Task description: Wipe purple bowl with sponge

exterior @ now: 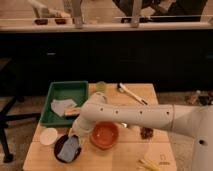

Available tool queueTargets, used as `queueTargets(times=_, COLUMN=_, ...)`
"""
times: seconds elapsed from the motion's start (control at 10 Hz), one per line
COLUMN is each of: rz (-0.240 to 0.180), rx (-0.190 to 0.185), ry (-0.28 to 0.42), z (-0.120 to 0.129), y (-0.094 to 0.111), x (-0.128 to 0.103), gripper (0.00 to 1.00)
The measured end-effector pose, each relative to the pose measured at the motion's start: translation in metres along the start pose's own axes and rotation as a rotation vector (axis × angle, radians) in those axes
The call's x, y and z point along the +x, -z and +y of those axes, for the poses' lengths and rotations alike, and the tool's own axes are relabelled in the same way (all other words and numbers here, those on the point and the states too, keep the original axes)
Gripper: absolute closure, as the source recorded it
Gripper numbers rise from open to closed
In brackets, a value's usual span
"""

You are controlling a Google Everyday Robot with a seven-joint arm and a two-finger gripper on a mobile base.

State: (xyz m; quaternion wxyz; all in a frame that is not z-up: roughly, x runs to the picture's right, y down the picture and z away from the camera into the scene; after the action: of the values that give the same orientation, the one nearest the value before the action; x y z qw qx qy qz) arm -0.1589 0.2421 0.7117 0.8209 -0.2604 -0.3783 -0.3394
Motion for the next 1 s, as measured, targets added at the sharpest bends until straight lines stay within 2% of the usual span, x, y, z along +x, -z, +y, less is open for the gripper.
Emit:
queueTargets(times=0.3, rz=-0.044, rx=-0.015, ry=0.037, z=-0.033, y=-0.029, x=-0.013, gripper=1.0)
queueTargets(times=0.5, rz=-0.064, rx=-0.03, ry=0.062, z=-0.04, y=-0.042, x=-0.023, gripper=1.0)
queueTargets(times=0.7, rz=-0.063, rx=-0.034, ry=0.07, z=-0.038, y=-0.041, x=-0.029, gripper=1.0)
queueTargets(times=0.9, rz=-0.05, rx=-0.031, ry=0.059, z=-0.022, y=-0.028, x=-0.027, gripper=1.0)
queueTargets(times=1.0, rz=-0.039, rx=-0.024, ry=0.048, z=-0.008, y=-0.016, x=-0.021, gripper=1.0)
